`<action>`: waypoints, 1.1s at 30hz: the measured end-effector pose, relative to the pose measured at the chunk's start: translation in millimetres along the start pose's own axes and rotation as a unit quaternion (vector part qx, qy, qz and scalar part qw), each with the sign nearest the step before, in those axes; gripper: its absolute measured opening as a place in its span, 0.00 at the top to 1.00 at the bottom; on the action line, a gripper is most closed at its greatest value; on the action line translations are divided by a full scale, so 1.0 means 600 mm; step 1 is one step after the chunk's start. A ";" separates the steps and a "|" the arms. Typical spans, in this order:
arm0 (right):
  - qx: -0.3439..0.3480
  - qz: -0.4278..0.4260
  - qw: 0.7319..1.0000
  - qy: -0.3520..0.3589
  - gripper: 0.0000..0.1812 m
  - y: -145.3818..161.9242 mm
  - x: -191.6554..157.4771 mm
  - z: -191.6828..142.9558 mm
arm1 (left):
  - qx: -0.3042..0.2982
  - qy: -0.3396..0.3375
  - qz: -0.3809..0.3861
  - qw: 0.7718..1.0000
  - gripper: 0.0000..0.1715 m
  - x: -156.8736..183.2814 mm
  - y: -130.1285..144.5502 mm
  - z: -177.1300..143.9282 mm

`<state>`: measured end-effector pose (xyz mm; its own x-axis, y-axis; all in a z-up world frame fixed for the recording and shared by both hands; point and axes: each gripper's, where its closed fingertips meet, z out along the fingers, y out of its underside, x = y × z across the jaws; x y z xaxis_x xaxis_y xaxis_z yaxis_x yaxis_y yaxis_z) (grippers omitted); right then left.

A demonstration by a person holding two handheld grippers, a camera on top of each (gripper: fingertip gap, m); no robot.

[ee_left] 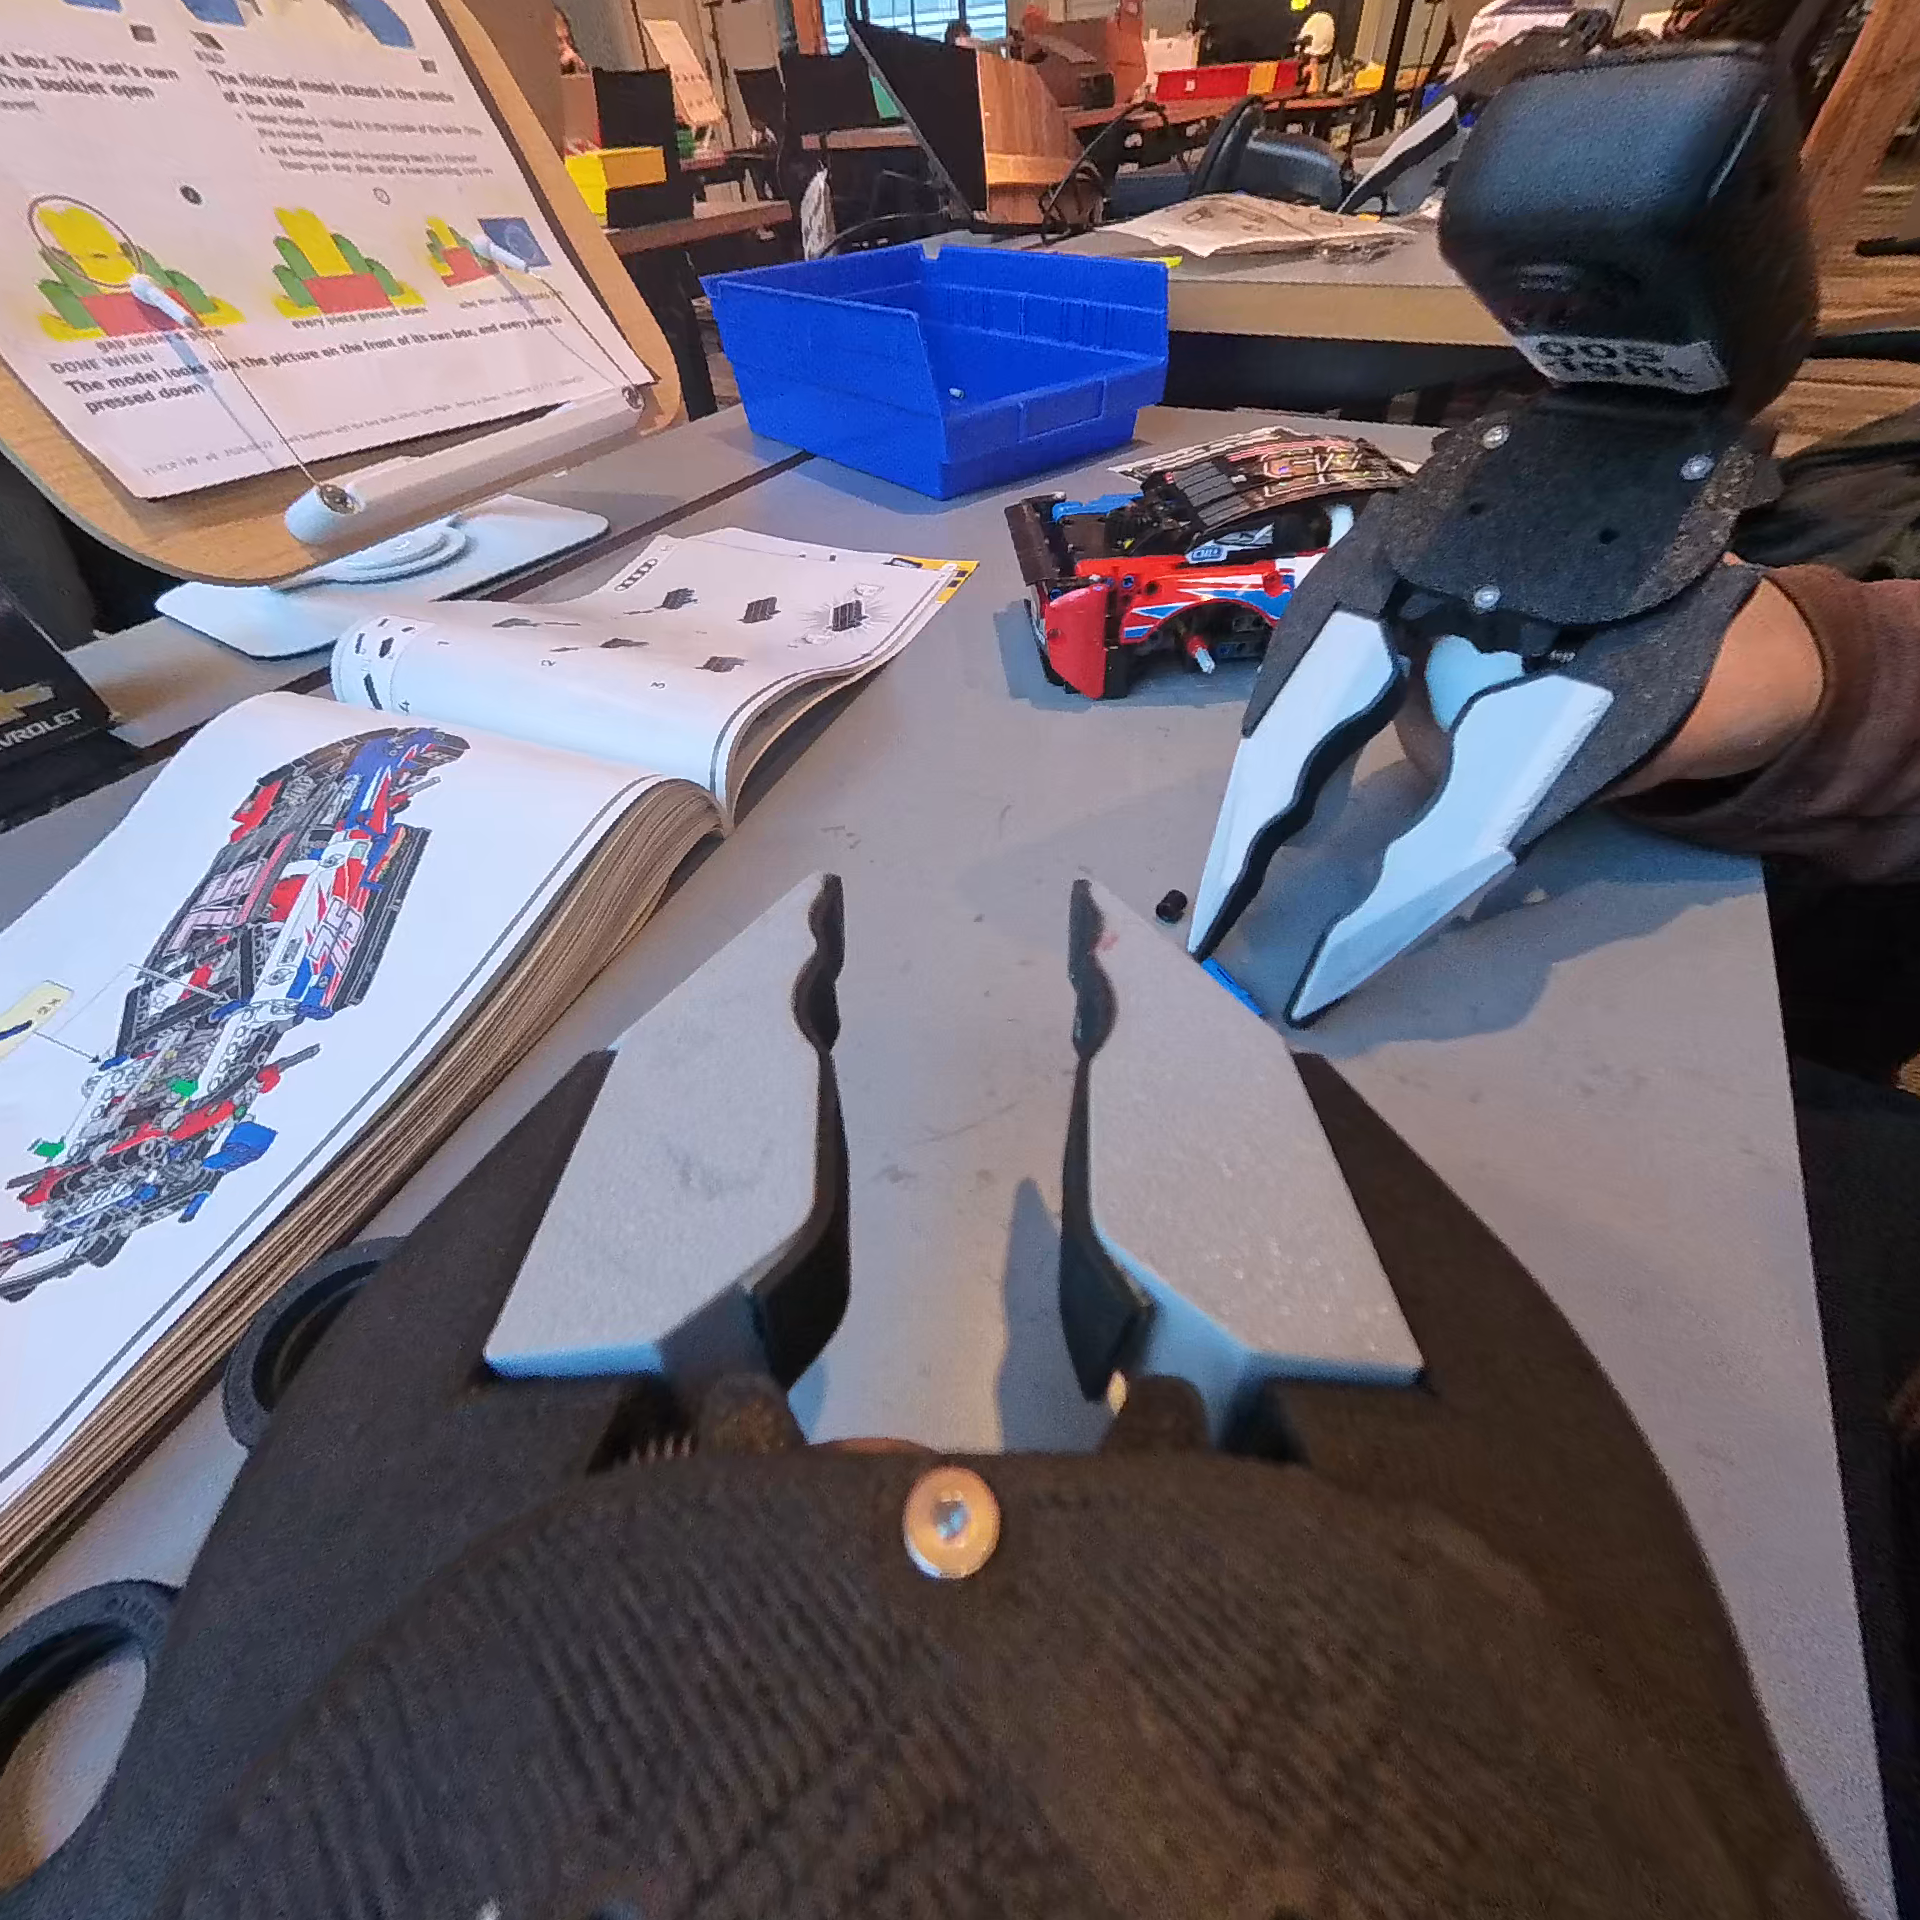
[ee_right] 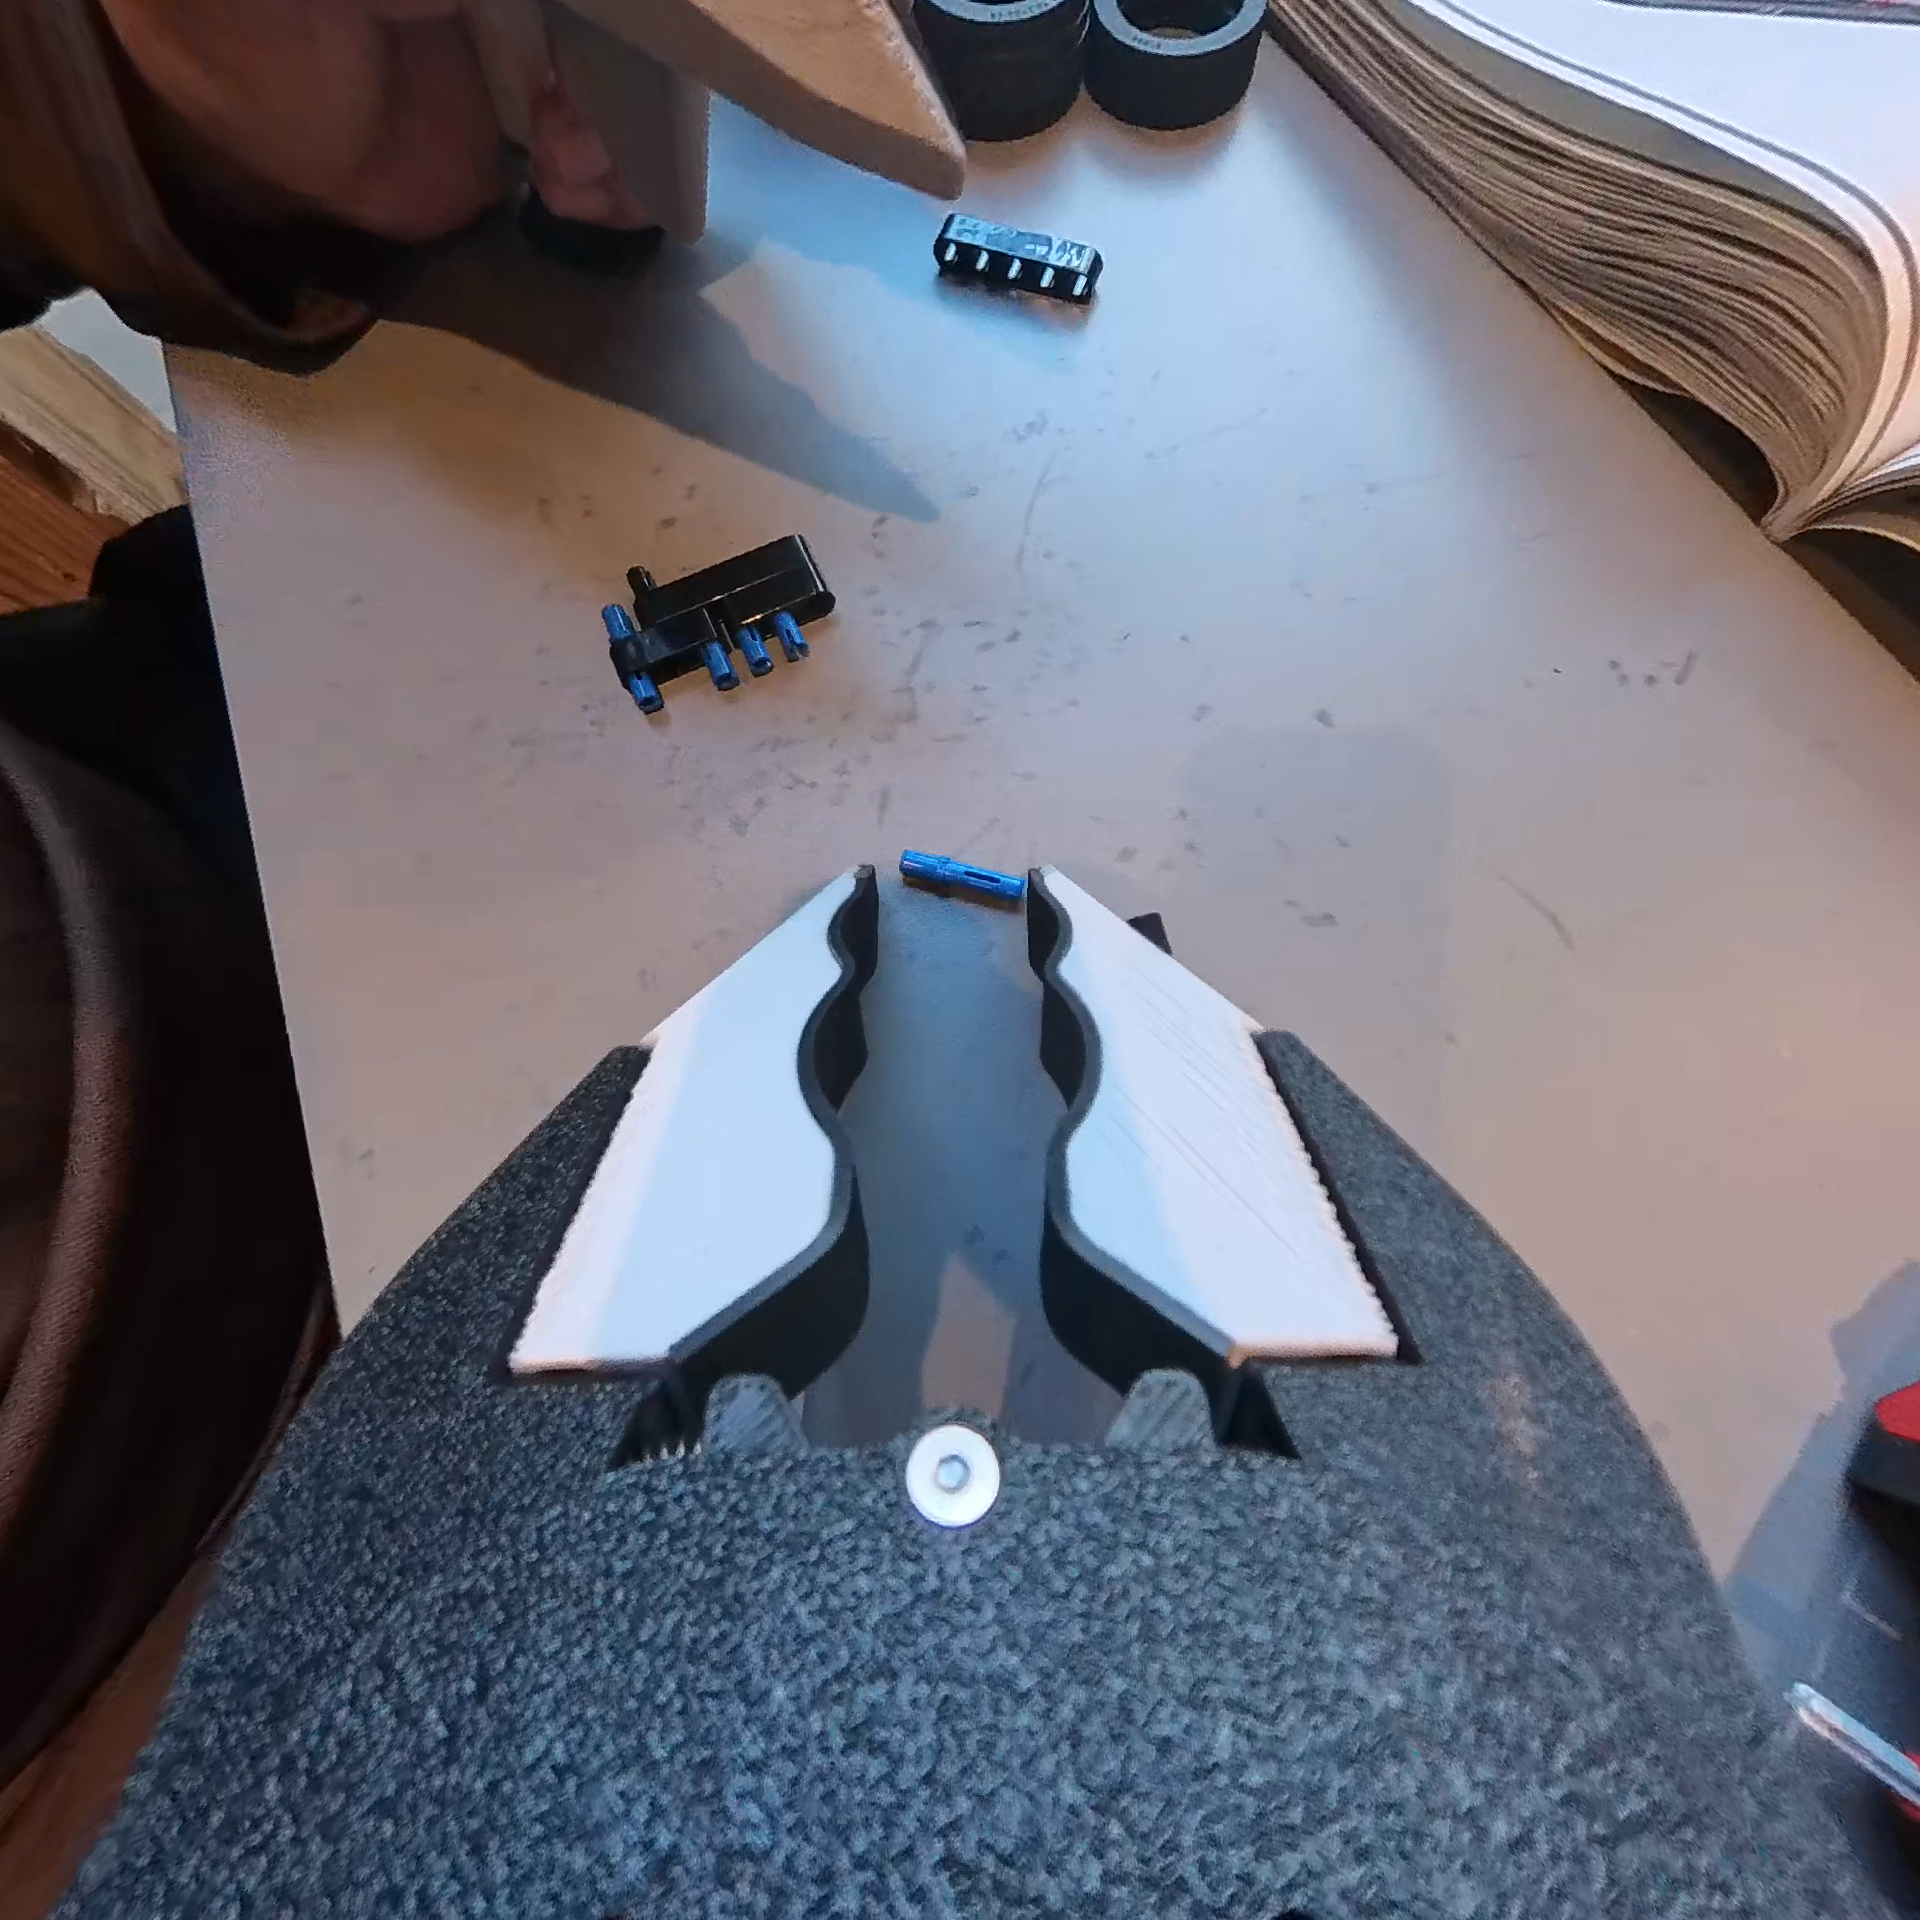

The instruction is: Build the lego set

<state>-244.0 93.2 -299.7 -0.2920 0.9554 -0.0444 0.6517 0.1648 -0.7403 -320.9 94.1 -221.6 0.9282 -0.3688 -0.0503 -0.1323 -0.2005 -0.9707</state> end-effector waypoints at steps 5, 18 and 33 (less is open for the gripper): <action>-0.001 -0.002 1.000 0.005 0.84 0.001 0.001 0.001 | 0.009 0.007 -0.002 1.000 0.76 0.002 -0.004 -0.003; 0.004 -0.007 1.000 0.015 0.84 -0.001 0.004 -0.001 | 0.035 -0.038 0.017 0.999 0.77 -0.004 -0.013 -0.020; 0.007 -0.010 1.000 0.016 0.84 -0.003 0.003 -0.003 | 0.041 -0.101 -0.002 0.994 0.77 -0.037 -0.012 -0.041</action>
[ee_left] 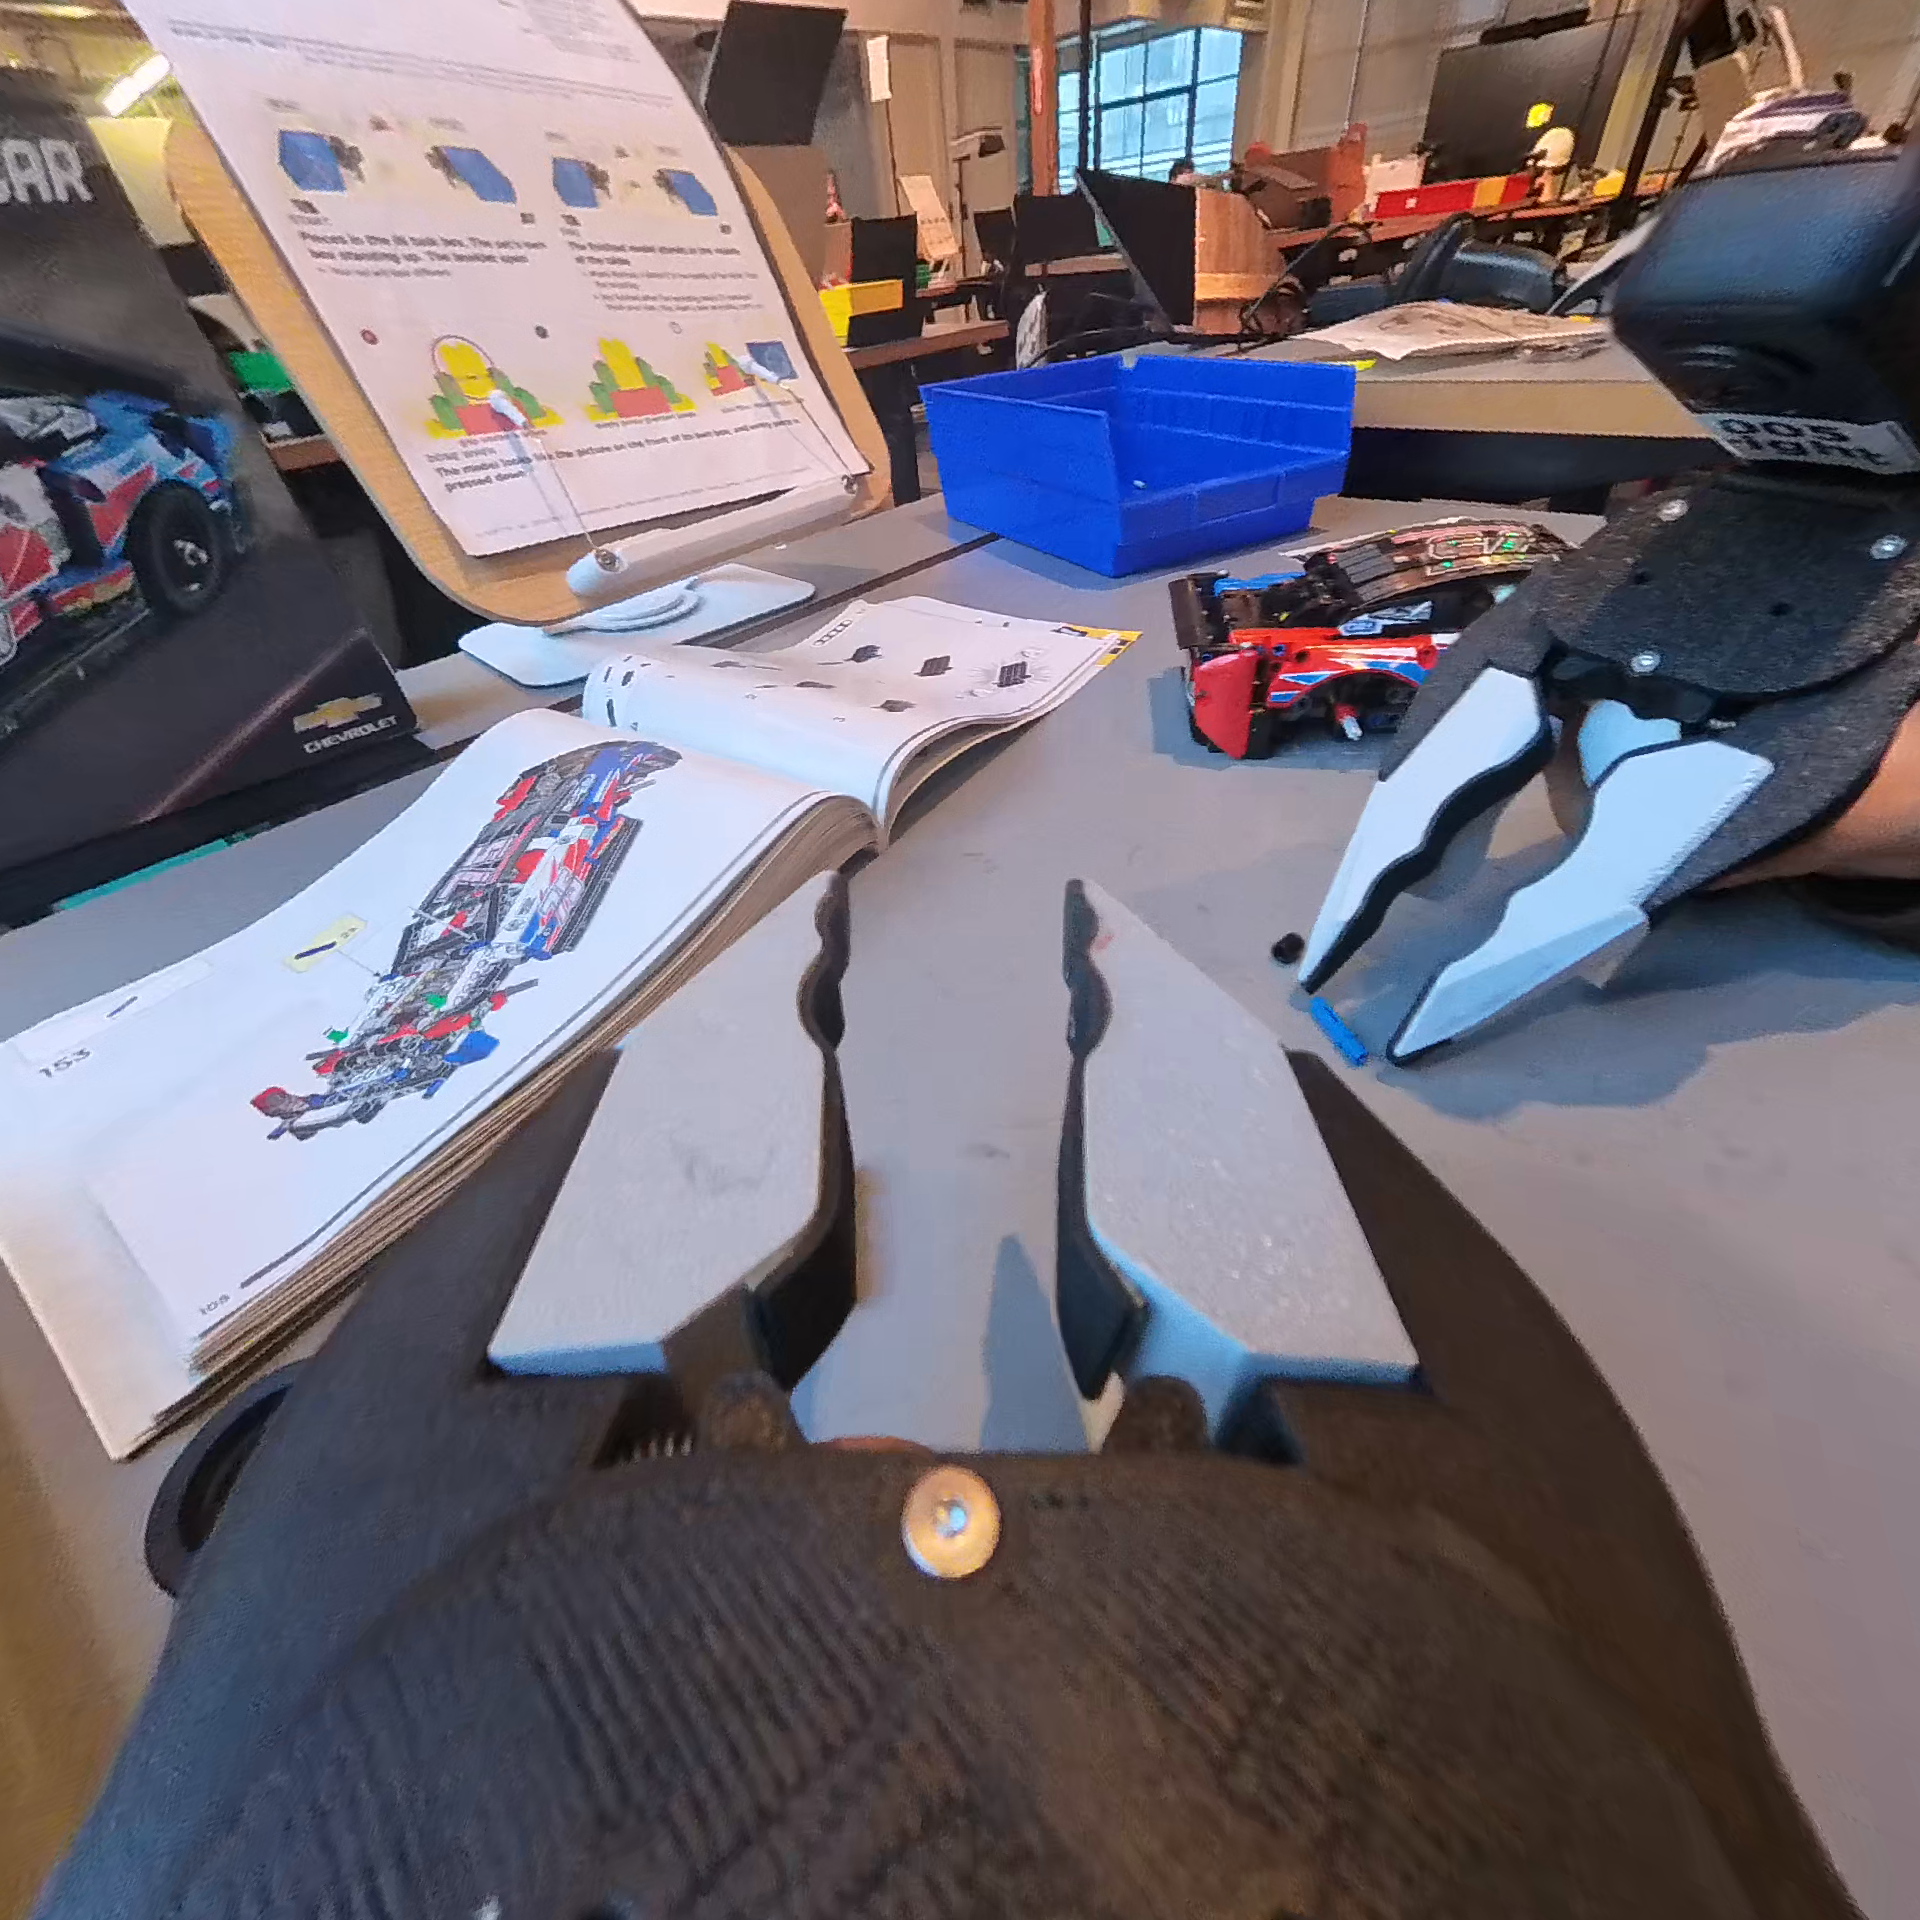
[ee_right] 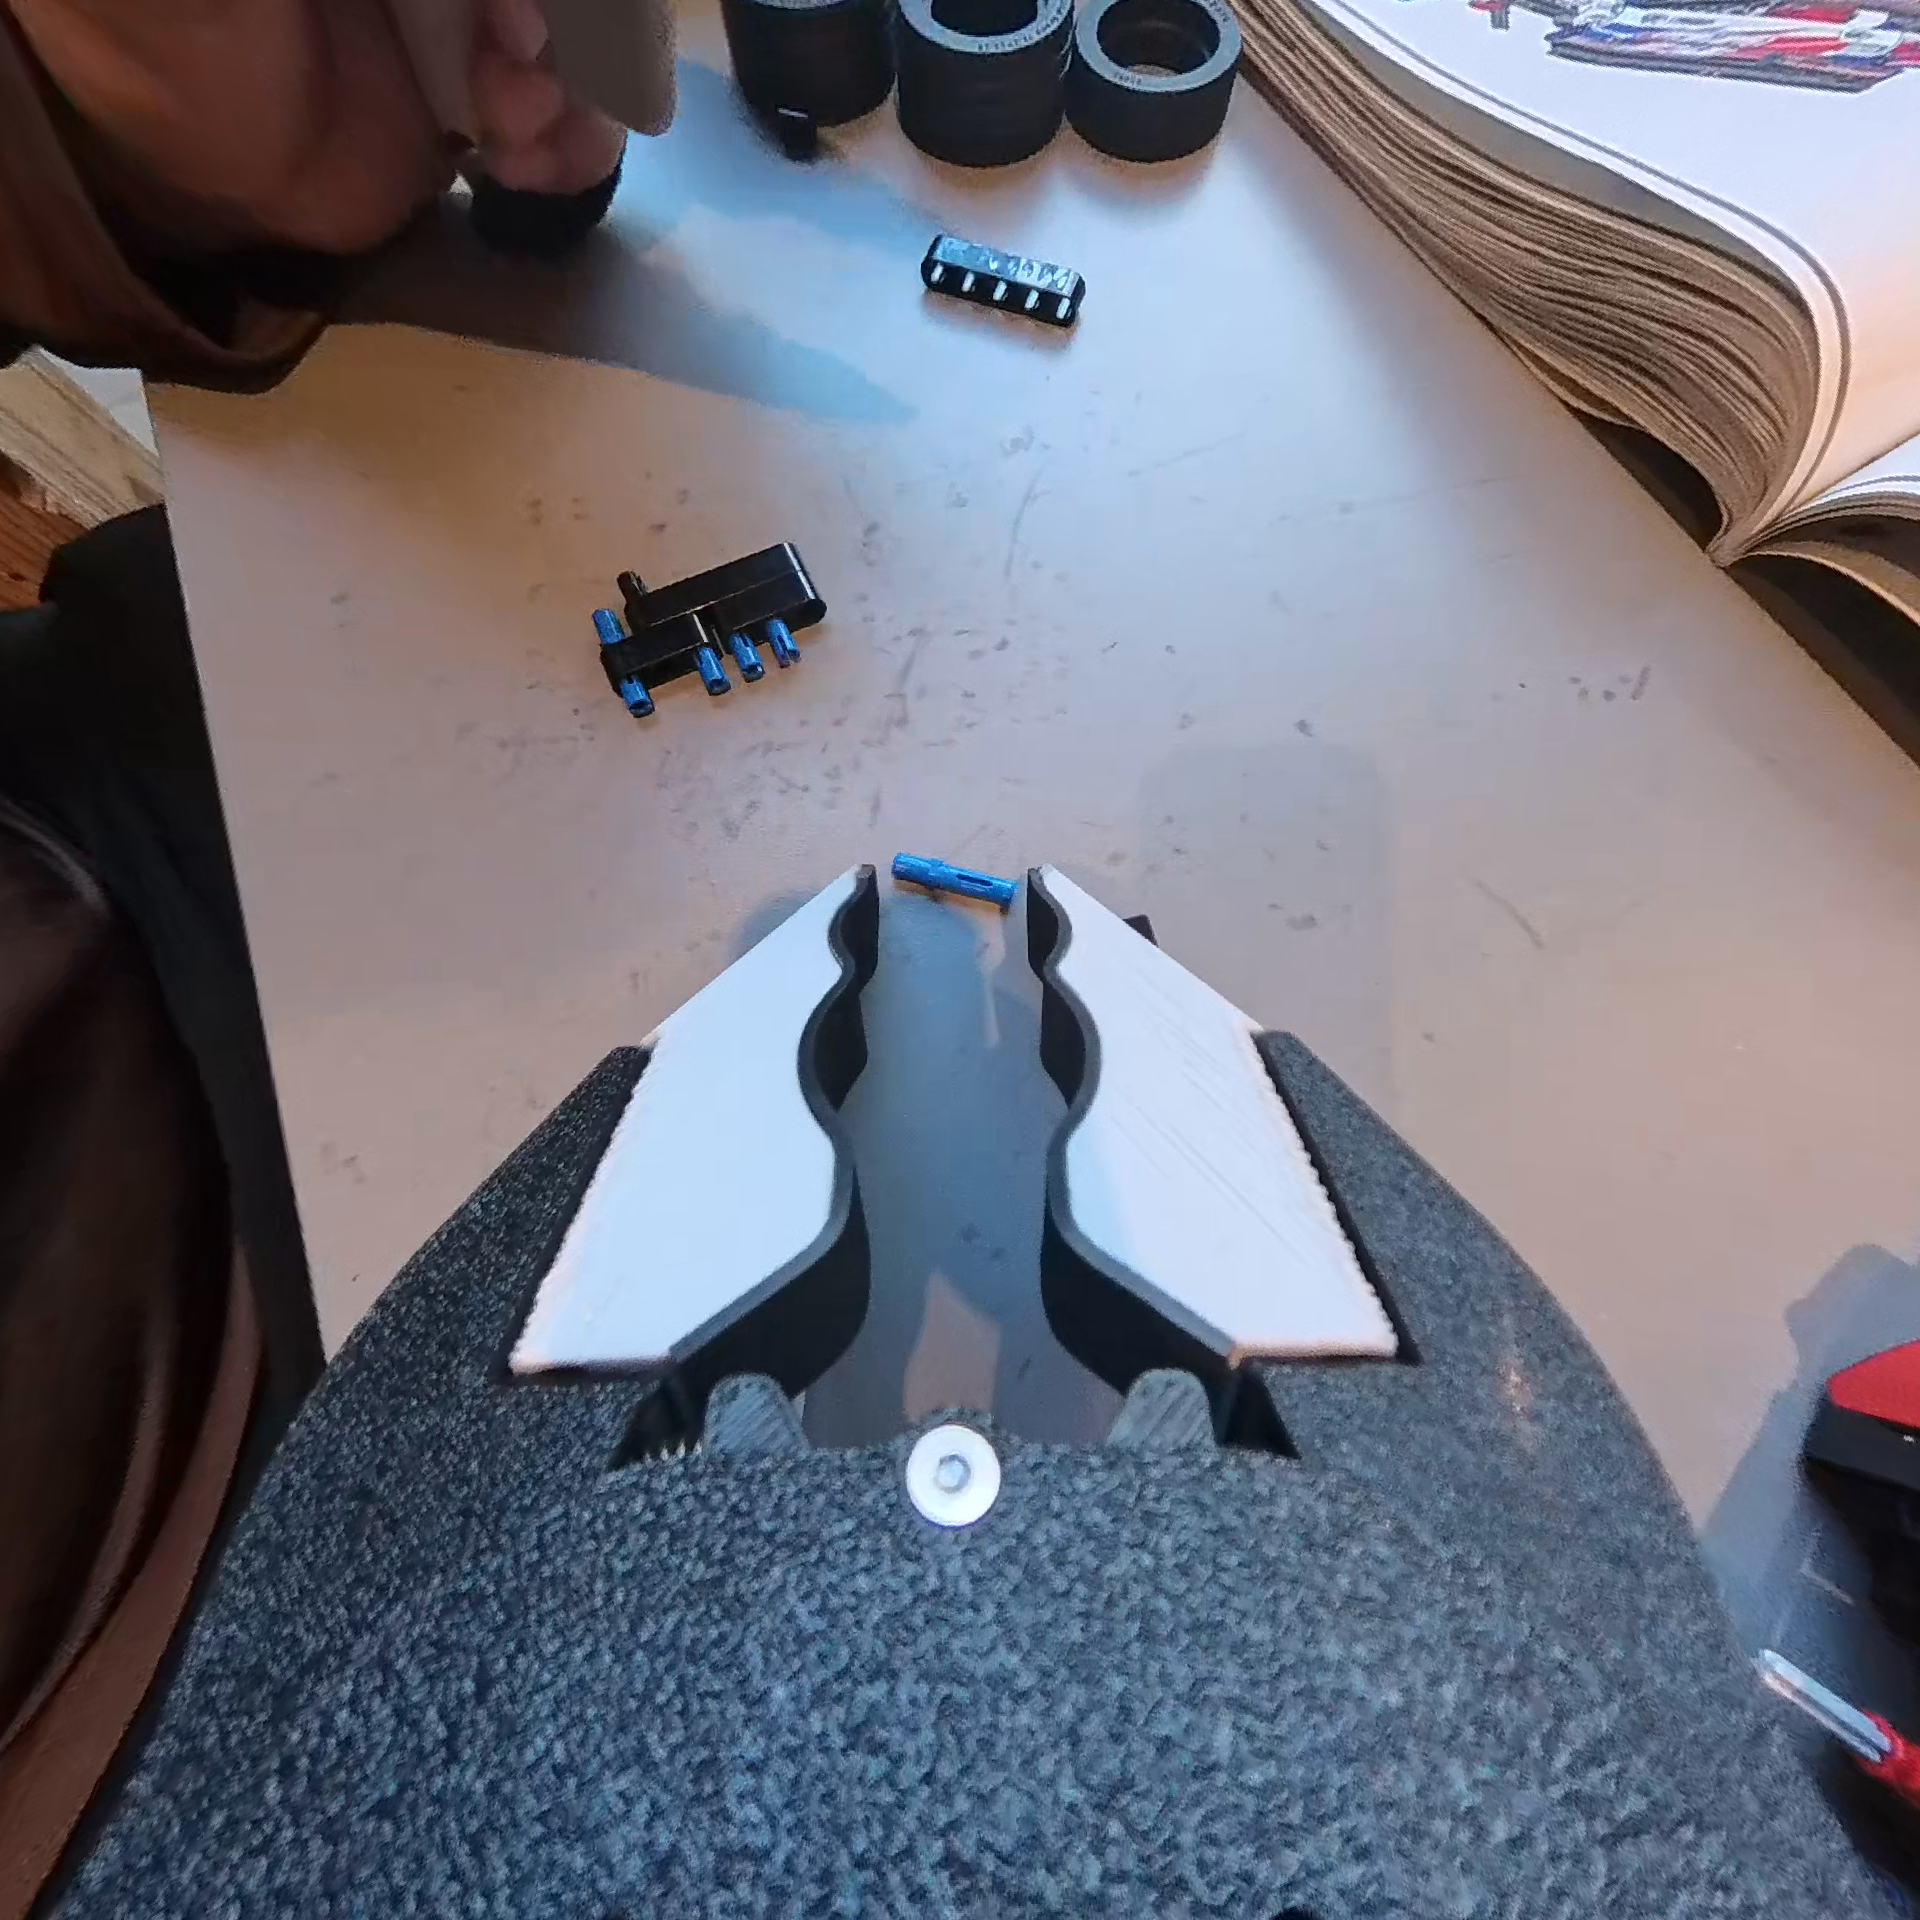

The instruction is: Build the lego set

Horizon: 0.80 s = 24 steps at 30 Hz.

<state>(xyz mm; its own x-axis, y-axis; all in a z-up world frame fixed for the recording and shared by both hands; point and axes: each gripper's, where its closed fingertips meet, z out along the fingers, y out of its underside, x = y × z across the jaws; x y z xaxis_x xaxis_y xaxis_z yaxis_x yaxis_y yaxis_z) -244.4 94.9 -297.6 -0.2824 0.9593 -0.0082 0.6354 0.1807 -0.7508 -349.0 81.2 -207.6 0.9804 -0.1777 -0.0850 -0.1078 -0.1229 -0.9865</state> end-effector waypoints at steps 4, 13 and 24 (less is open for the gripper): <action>0.004 -0.001 1.000 0.000 0.85 -0.002 -0.001 -0.001 | 0.012 0.001 -0.026 1.000 0.77 -0.009 -0.004 -0.004; 0.019 -0.005 1.000 -0.002 0.85 -0.011 0.000 -0.004 | -0.040 -0.062 -0.052 0.996 0.81 -0.086 0.003 -0.055; 0.043 -0.015 0.999 0.010 0.85 -0.023 0.005 -0.010 | -0.308 -0.009 -0.002 0.951 0.83 -0.047 0.123 -0.045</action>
<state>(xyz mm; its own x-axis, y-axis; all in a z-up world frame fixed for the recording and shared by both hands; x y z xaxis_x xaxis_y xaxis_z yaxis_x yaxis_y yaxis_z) -249.6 96.6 -283.2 -0.2856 0.9580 0.0267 0.5621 0.1900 -0.8049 -389.3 50.7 -274.3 0.9830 -0.1604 -0.0896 -0.1754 -0.6737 -0.7179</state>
